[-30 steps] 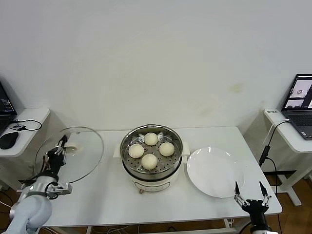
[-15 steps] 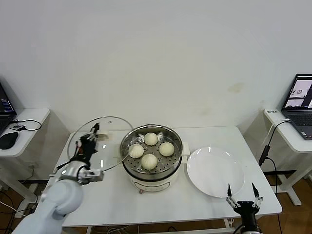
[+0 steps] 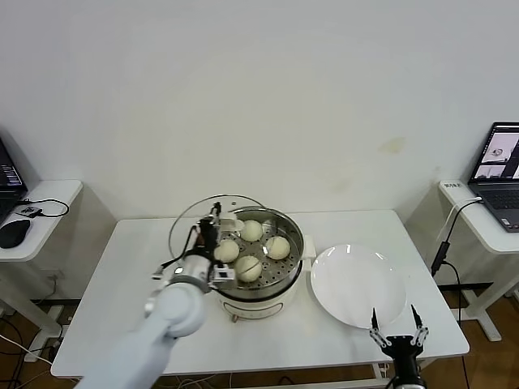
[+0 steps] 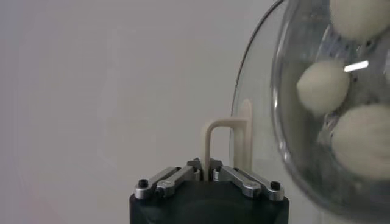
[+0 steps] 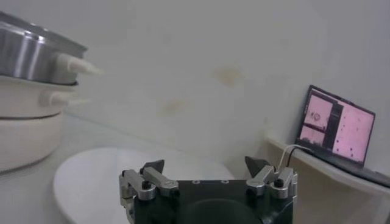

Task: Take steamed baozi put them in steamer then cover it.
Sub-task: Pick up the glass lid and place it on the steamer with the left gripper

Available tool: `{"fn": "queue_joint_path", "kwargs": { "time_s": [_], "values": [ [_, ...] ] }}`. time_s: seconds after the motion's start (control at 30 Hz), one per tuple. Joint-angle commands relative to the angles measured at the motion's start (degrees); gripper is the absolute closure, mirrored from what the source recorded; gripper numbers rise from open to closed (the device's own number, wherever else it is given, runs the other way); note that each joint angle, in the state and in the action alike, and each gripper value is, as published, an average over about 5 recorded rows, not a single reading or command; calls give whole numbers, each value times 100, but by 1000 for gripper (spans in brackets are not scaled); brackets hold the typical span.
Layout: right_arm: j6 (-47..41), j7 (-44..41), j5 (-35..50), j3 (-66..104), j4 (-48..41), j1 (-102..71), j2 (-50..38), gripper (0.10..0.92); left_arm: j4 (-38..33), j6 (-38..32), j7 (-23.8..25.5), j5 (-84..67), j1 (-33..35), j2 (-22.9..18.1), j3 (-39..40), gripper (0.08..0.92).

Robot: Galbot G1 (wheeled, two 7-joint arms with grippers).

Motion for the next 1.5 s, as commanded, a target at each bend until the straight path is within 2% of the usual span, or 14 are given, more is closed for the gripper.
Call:
{"fn": "queue_joint_path", "kwargs": {
  "time_s": [0.03, 0.33, 1.5],
  "values": [
    [41, 53, -261, -32, -144, 15, 29, 203, 655, 293, 584, 1252, -427, -1289, 613, 858],
    [71, 47, -291, -51, -181, 0, 27, 203, 845, 287, 582, 1426, -289, -1529, 536, 858],
    [147, 5, -358, -226, -256, -41, 24, 203, 841, 87, 373, 1535, 129, -1536, 179, 858]
  ]
}}
